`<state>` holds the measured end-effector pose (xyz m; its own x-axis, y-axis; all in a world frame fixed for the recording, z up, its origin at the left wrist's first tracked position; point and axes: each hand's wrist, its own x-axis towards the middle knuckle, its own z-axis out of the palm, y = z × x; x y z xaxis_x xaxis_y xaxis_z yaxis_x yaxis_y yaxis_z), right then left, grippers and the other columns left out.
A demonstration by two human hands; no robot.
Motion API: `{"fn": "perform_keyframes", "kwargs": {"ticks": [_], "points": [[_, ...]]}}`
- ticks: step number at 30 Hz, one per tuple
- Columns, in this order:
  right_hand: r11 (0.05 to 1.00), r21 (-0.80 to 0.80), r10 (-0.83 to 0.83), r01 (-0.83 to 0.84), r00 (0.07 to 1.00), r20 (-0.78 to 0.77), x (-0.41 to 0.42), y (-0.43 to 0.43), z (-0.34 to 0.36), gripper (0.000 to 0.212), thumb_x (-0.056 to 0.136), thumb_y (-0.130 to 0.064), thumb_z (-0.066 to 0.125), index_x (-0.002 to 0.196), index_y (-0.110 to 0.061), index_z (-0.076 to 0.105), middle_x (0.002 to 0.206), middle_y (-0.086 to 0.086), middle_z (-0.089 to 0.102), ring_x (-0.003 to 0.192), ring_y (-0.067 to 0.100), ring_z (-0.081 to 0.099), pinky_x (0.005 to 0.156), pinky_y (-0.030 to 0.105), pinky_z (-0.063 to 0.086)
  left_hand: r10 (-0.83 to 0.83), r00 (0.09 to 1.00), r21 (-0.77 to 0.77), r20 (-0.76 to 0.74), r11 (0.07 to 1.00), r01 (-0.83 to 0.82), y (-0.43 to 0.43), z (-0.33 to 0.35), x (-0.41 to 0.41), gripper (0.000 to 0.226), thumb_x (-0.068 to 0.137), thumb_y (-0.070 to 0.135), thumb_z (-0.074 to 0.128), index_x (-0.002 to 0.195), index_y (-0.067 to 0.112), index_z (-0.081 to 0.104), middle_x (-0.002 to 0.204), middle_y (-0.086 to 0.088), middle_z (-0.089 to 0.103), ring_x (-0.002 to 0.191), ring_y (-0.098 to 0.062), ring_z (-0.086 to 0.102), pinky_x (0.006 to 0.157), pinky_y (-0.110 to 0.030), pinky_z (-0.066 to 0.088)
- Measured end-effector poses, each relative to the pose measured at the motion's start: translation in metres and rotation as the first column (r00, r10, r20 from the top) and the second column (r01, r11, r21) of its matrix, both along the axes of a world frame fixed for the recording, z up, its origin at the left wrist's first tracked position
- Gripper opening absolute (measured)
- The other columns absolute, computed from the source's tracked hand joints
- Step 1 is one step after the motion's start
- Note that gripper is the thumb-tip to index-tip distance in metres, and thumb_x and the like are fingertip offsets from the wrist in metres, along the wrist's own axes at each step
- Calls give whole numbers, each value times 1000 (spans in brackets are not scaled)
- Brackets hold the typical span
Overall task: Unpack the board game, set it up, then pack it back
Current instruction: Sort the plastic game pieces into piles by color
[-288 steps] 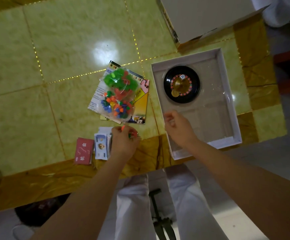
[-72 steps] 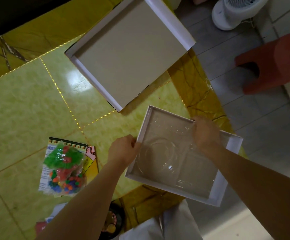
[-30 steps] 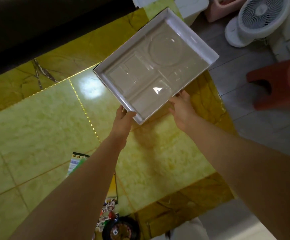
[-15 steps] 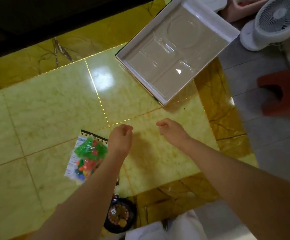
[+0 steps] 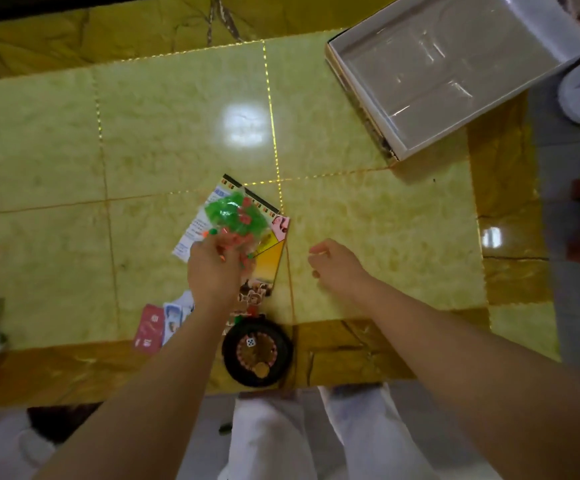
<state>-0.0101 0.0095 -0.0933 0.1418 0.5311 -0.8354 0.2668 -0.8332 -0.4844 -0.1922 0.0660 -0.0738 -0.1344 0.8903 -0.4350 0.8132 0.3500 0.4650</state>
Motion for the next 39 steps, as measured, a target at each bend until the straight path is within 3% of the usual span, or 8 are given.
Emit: {"fn": "perform_keyframes", "kwargs": {"ticks": [3, 7, 14, 20, 24, 27, 33, 39], "points": [[999, 29, -43, 45, 995, -86, -34, 23, 0, 39, 97, -27, 53, 133, -14, 44, 120, 10, 59, 96, 22, 61, 78, 33, 46, 85, 996, -14, 25, 996, -84, 13, -4, -25, 29, 91, 15, 53, 118, 10, 62, 112, -11, 61, 96, -27, 60, 85, -39, 49], [980, 81, -171, 179, 980, -100, -67, 51, -8, 55, 96, -32, 55, 142, -14, 31, 142, 7, 44, 120, 24, 50, 93, 31, 41, 127, 983, -86, 132, 989, -117, 32, -10, -44, 32, 94, 15, 51, 125, 10, 59, 122, -9, 61, 99, -22, 59, 90, -35, 46], [946, 43, -323, 321, 946, 40, -92, 78, -29, 62, 86, -41, 67, 135, -11, 43, 132, 8, 50, 117, 24, 52, 102, 42, 44, 182, 914, -322, 362, 945, -61, 58, -25, -49, 41, 95, 19, 53, 136, 10, 51, 117, -4, 60, 110, -22, 58, 101, -43, 46], [866, 64, -486, 497, 864, -130, -98, 86, -25, 33, 84, -23, 72, 102, -21, 46, 111, 5, 57, 92, 20, 59, 74, 32, 52, 226, 876, -376, 426, 925, -56, 67, -31, -51, 15, 92, 12, 54, 105, 16, 62, 112, -10, 65, 105, -25, 61, 95, -38, 50], [796, 53, -574, 602, 781, -246, -88, 82, -15, 35, 82, -8, 69, 105, -19, 46, 112, 20, 63, 80, 26, 64, 73, 38, 56, 248, 851, -336, 464, 938, -90, 68, -30, -49, 11, 95, 19, 53, 103, 15, 59, 100, -8, 61, 90, -21, 57, 77, -31, 48], [766, 73, -609, 639, 757, -237, -74, 71, -5, 32, 84, -5, 60, 111, -15, 47, 102, 14, 61, 75, 18, 58, 63, 29, 48, 287, 831, -316, 477, 938, -142, 65, -25, -43, 28, 96, 31, 55, 120, 18, 50, 116, -6, 54, 102, -21, 57, 87, -36, 49], [765, 6, -631, 644, 752, -192, -37, 24, 5, 19, 86, -1, 49, 93, -18, 49, 87, 7, 53, 67, 16, 47, 55, 28, 37, 221, 799, -546, 559, 824, 154, 41, -10, -15, 18, 96, 31, 54, 107, 18, 60, 98, -9, 66, 79, -20, 62, 69, -33, 49], [750, -87, -661, 656, 735, -152, -1, -47, 9, 32, 91, -19, 60, 122, -19, 50, 114, 9, 60, 93, 21, 64, 75, 36, 55, 80, 821, -627, 565, 689, 364, -18, -9, 26, 13, 90, 10, 64, 101, 11, 57, 90, -7, 64, 75, -15, 60, 63, -20, 48]]}}
